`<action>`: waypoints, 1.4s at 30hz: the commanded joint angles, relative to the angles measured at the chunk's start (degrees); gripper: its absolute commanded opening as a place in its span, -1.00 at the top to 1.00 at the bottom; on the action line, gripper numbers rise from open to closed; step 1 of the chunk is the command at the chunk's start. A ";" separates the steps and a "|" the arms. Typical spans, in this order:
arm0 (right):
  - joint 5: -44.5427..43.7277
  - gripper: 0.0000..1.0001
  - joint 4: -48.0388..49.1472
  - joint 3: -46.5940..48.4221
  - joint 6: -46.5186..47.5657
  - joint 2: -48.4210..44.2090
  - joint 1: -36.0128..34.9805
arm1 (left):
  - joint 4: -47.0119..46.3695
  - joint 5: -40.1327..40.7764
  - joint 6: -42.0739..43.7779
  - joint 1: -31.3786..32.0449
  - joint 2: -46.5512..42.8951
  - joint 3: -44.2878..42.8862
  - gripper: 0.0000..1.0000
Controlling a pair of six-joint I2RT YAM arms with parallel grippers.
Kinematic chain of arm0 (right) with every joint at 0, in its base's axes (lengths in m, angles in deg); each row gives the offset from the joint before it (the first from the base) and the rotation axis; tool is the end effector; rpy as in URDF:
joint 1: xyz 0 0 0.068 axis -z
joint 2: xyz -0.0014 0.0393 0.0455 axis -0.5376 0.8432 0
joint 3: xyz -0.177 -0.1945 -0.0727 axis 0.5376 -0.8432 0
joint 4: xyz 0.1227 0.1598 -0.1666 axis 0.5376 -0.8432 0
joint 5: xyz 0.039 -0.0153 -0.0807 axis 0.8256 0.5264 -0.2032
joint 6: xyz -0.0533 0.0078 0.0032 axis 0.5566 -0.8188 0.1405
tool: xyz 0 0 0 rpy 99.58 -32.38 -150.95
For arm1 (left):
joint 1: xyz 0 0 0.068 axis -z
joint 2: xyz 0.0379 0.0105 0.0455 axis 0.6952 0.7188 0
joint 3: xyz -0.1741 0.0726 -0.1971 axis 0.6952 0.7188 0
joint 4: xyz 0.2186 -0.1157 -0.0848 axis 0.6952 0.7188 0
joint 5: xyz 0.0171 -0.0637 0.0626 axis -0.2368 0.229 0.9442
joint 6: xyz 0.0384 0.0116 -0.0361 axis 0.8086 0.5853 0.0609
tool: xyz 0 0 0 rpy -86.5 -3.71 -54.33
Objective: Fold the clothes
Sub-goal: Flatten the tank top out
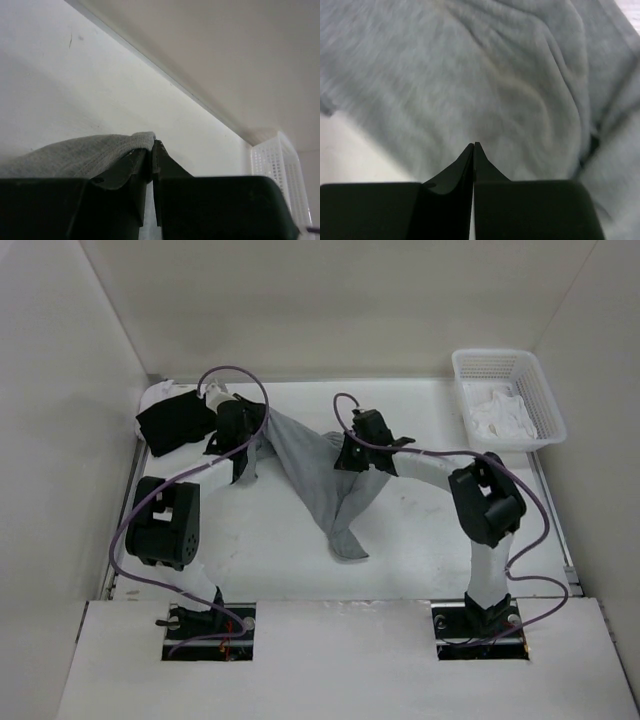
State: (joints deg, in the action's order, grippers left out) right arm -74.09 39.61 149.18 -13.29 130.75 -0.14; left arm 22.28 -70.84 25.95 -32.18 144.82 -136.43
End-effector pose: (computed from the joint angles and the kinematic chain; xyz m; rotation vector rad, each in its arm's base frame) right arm 0.3695 0.2424 0.1796 -0.0373 2.4437 0.7120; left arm 0.3727 -0.0729 0.2355 -0.6781 1.6805 -0.6314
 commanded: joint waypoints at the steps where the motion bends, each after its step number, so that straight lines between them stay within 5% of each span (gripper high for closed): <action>1: 0.51 0.94 10.62 -5.32 -4.04 -10.77 1.25 | 0.82 -1.04 0.94 -0.21 -0.29 -5.98 0.92; 10: -2.82 0.95 14.14 -16.22 -2.73 -27.56 -1.12 | 2.57 -3.33 1.29 -1.01 -15.91 -0.56 0.92; 13: -4.49 0.83 12.13 -14.84 -0.79 -26.09 -1.57 | 2.66 -3.41 1.90 0.04 -22.33 3.31 0.91; 21: -12.68 -0.41 3.69 1.07 8.87 -5.88 0.28 | 5.30 -7.89 0.50 2.51 -31.48 11.32 0.91; 25: -1.80 -0.62 7.46 3.53 12.39 -2.88 -0.07 | 6.62 -10.00 0.76 1.81 -33.77 12.11 0.91; 34: 3.76 -0.55 -2.10 24.79 10.99 12.67 -0.07 | 6.62 -13.00 -0.99 -1.44 -35.97 13.17 0.91; 38: 5.34 -0.59 -3.26 25.87 11.08 14.96 -0.16 | 6.62 -13.00 -1.17 -1.62 -36.85 13.52 0.91; 42: 9.99 0.32 -1.77 25.00 9.25 14.79 -0.42 | 6.62 -13.00 -1.17 -2.15 -37.03 12.82 0.91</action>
State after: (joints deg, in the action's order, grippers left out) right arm -68.51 37.62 173.33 -3.13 145.59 -0.12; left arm 31.75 -82.80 25.21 -33.58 109.68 -123.23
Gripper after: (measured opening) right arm 0.391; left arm 0.054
